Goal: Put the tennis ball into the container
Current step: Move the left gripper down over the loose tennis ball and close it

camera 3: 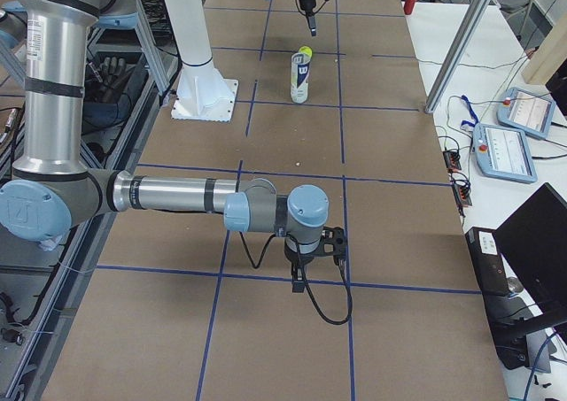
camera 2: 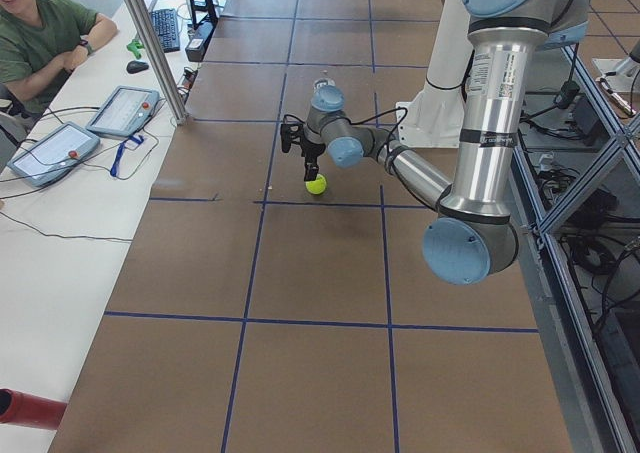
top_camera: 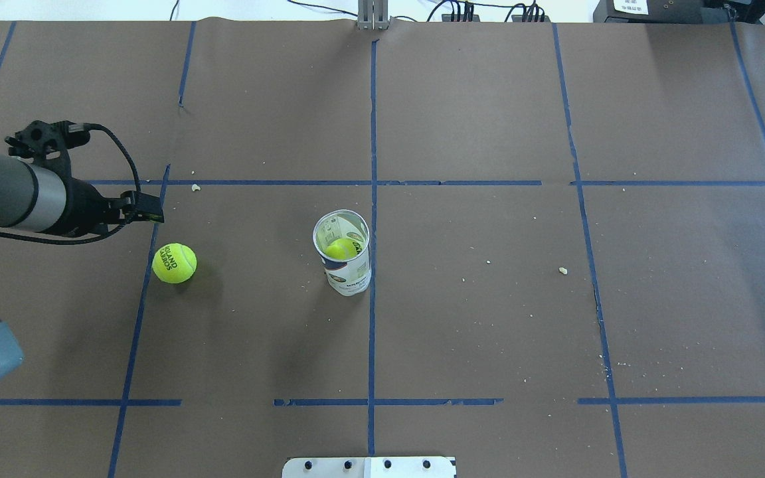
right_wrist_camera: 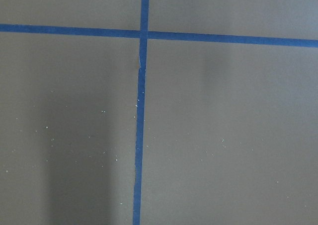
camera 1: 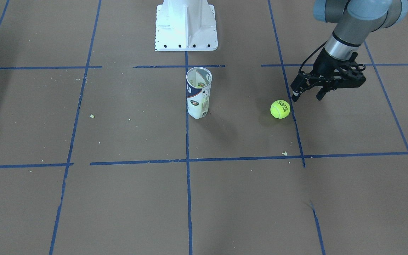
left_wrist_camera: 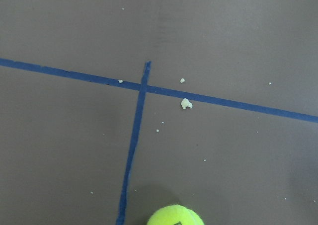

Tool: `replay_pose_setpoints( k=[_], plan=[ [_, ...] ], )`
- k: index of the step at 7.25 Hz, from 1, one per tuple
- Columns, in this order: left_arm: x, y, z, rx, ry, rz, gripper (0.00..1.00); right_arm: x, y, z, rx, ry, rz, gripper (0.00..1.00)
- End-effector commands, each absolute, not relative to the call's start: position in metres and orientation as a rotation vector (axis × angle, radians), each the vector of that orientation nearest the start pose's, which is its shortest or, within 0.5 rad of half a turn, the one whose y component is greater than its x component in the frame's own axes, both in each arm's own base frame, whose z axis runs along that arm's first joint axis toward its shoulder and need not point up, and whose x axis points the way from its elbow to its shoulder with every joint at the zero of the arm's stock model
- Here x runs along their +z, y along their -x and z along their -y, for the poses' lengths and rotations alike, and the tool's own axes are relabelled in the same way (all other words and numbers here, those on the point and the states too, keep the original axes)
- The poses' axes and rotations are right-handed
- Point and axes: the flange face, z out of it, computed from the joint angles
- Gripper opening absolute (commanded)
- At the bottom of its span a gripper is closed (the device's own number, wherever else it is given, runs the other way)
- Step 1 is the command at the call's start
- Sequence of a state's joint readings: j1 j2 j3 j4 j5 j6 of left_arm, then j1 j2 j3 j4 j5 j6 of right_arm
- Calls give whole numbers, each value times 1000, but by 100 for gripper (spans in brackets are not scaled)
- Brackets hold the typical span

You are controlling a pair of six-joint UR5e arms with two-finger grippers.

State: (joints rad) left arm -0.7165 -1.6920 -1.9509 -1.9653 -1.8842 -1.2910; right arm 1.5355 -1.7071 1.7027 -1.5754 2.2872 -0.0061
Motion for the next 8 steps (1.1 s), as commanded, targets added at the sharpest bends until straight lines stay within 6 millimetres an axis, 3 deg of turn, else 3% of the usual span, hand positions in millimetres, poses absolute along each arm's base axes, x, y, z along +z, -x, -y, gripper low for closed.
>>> replay_pose_setpoints(
  k=[1, 3, 6, 8],
  plan=[
    [388, -380, 414, -282, -158, -885, 100, 661, -53, 435, -36, 19, 716, 100],
    [399, -403, 414, -277, -157, -854, 100, 661, -53, 435, -36, 19, 716, 100],
    [409, -412, 412, -282, -148, -835, 100, 661, -53, 436, -37, 18, 716, 100],
    [418, -434, 411, -268, -138, -813, 100, 661, -53, 435, -36, 19, 716, 100]
  ],
)
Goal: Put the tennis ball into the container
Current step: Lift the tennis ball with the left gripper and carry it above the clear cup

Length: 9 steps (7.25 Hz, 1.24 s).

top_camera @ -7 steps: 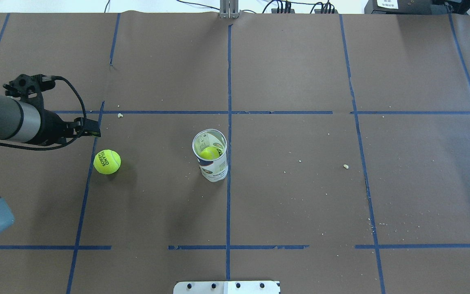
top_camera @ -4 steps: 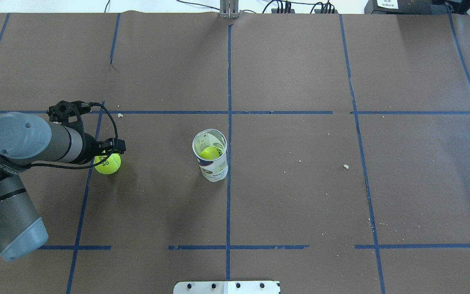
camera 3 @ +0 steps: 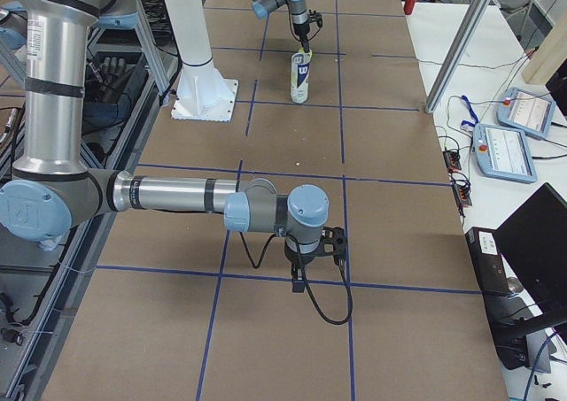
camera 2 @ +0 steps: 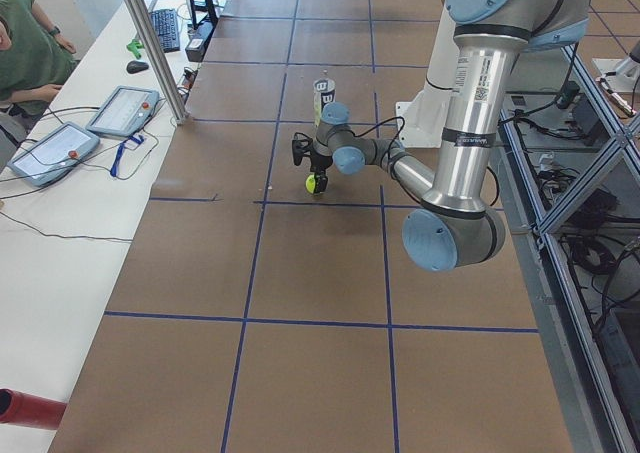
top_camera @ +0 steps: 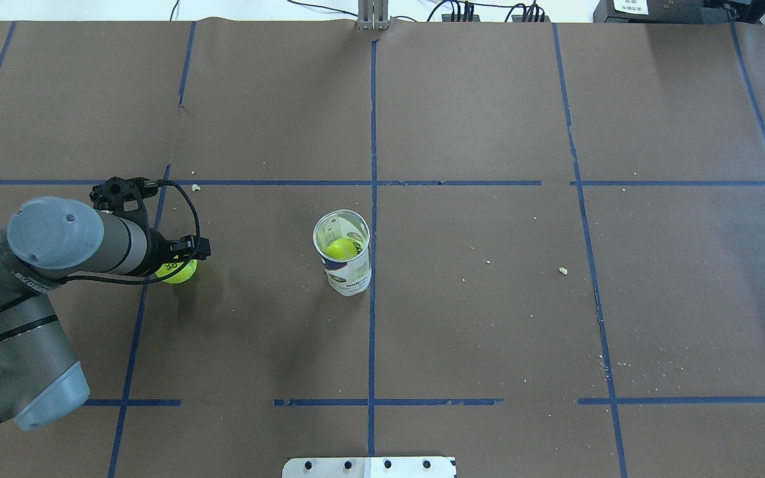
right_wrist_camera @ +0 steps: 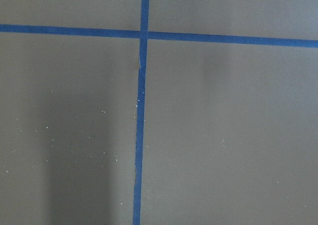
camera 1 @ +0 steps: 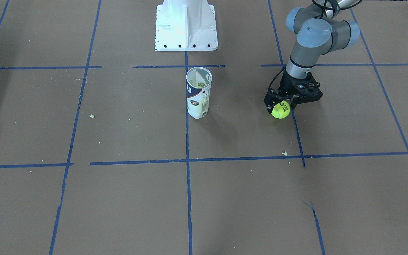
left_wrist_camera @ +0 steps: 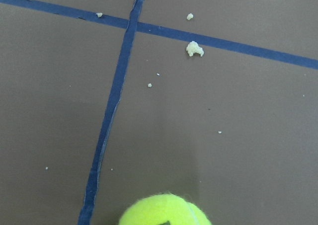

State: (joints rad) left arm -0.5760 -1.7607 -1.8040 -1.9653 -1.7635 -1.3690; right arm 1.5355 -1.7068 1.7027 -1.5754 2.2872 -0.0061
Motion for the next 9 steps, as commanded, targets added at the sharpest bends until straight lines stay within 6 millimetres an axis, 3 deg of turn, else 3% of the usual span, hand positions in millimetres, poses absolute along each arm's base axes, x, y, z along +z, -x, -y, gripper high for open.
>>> replay_pose_setpoints(
  k=[1, 2, 3, 5, 6, 7, 9],
  plan=[
    [419, -435, 411, -264, -139, -811, 100, 661, -53, 435, -36, 19, 716, 100],
    [417, -435, 411, -264, -136, -814, 67, 661, -53, 435, -36, 19, 716, 100],
    [410, -431, 411, -266, -143, -827, 1, 661, -53, 436, -37, 18, 716, 100],
    [382, -411, 405, -267, -156, -855, 0, 661, -53, 436, -37, 18, 716, 100],
    [352, -400, 399, -266, -152, -844, 0, 661, -53, 435, -36, 19, 716, 100],
    [313, -385, 393, -272, -154, -842, 0, 661, -53, 435, -36, 19, 716, 100],
    [215, -347, 420, -326, -94, -852, 0, 661, -53, 435, -36, 19, 716, 100]
  ],
)
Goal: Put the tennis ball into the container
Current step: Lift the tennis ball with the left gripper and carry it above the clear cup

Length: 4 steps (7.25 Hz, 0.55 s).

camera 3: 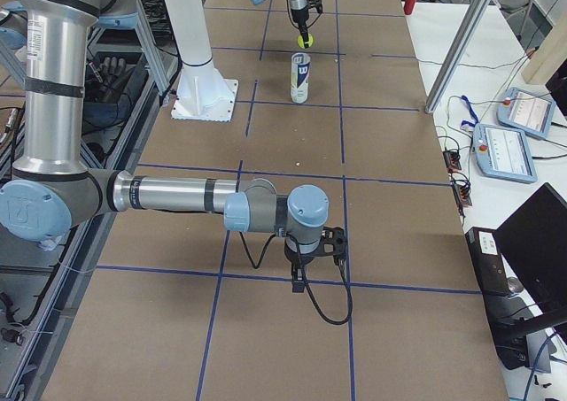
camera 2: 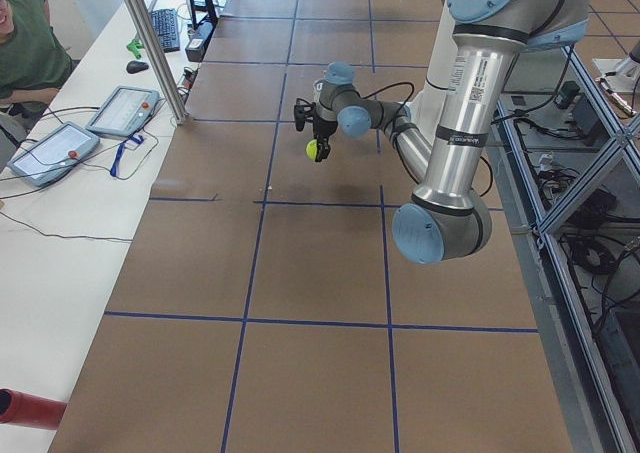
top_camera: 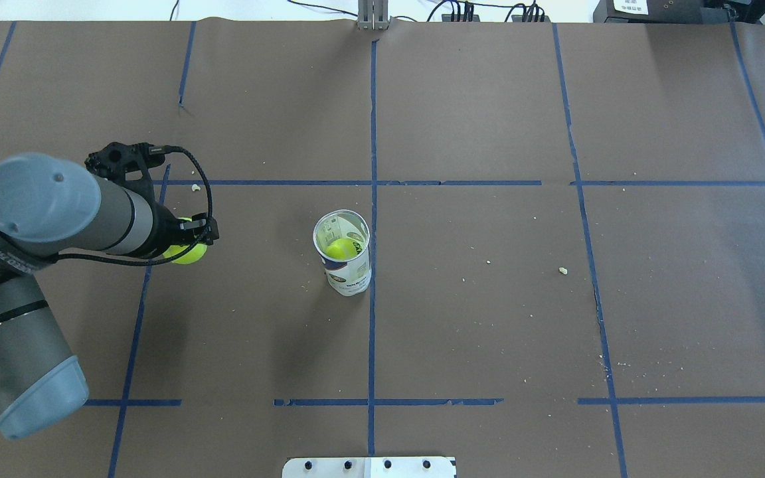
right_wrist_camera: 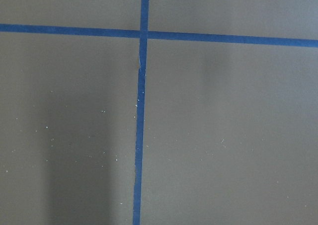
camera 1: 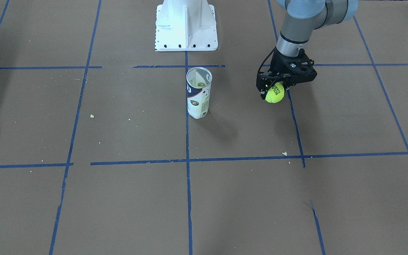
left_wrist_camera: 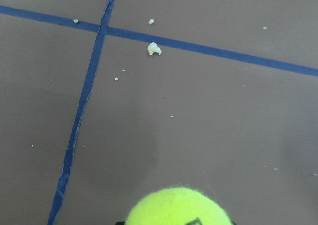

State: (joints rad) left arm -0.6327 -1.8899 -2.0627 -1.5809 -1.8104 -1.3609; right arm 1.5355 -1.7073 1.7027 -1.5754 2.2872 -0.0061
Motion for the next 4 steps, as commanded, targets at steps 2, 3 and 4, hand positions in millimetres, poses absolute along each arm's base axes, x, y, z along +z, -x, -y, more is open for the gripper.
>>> replay_pose_setpoints(
  k=[2, 3, 4],
  plan=[
    [130, -336, 404, -305, -15, -879, 0, 661, -53, 436, -37, 18, 716, 100],
    [90, -340, 402, -293, 18, -889, 0, 661, -53, 435, -36, 19, 716, 100],
    [69, -360, 414, -342, 61, -872, 0, 661, -53, 435, -36, 19, 716, 100]
  ],
)
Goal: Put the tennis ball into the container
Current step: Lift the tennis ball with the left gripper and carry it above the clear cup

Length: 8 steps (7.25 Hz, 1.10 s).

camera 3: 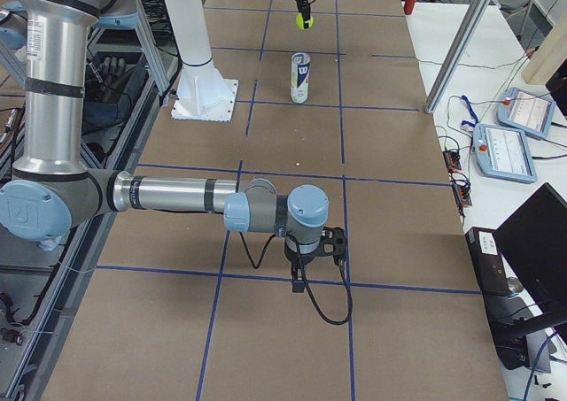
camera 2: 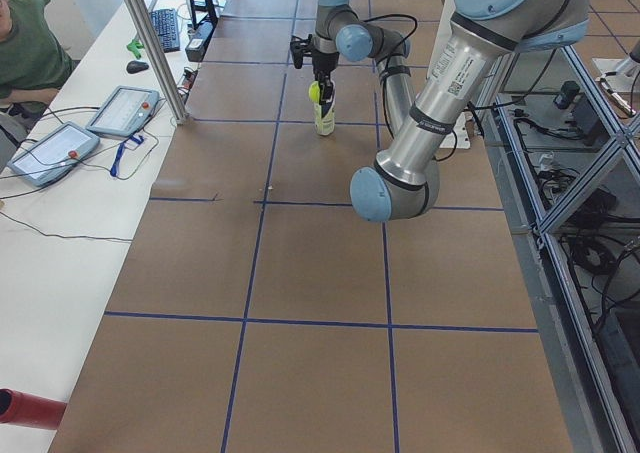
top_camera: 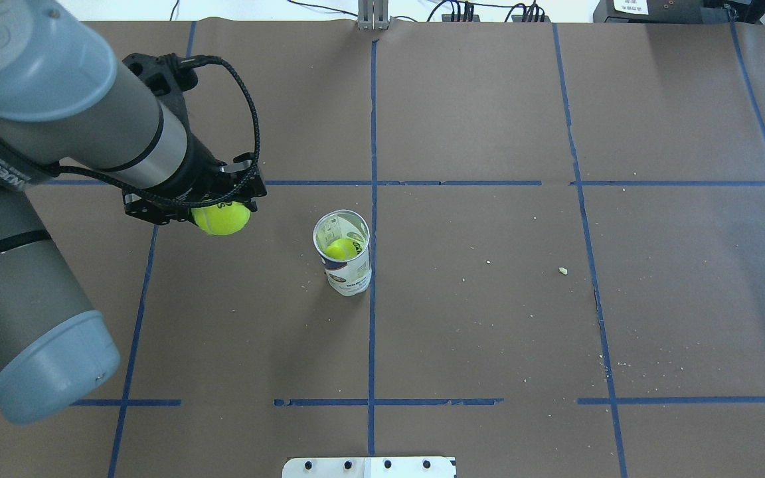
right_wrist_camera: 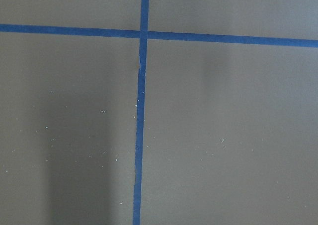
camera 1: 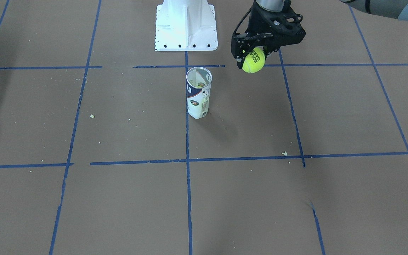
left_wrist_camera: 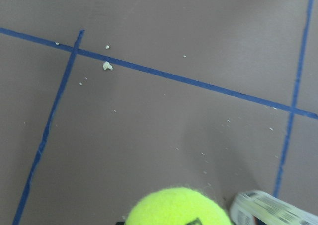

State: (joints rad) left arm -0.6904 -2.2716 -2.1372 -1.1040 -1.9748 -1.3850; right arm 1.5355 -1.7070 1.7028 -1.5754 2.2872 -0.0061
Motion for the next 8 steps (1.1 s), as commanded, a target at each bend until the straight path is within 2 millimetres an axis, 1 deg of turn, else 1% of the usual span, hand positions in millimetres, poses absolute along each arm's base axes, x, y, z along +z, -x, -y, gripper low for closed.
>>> replay_pose_setpoints(
  k=[1, 2, 3, 4, 5, 6, 8],
  plan=[
    [47, -384, 430, -359, 80, -862, 0, 661, -53, 435, -36, 19, 716, 100],
    [38, -409, 441, -368, 103, -838, 0, 661, -53, 436, -37, 18, 716, 100],
    [40, -426, 445, -359, 105, -843, 0, 661, -53, 436, -37, 18, 716, 100],
    [46, -444, 441, -340, 112, -838, 0, 661, -53, 435, -36, 19, 716, 100],
    [48, -453, 435, -351, 127, -843, 0, 661, -53, 435, -36, 19, 716, 100],
    [52, -464, 435, -355, 135, -840, 0, 661, -53, 435, -36, 19, 716, 100],
    [53, -465, 435, -354, 137, -839, 0, 661, -53, 435, -36, 19, 716, 100]
  ],
)
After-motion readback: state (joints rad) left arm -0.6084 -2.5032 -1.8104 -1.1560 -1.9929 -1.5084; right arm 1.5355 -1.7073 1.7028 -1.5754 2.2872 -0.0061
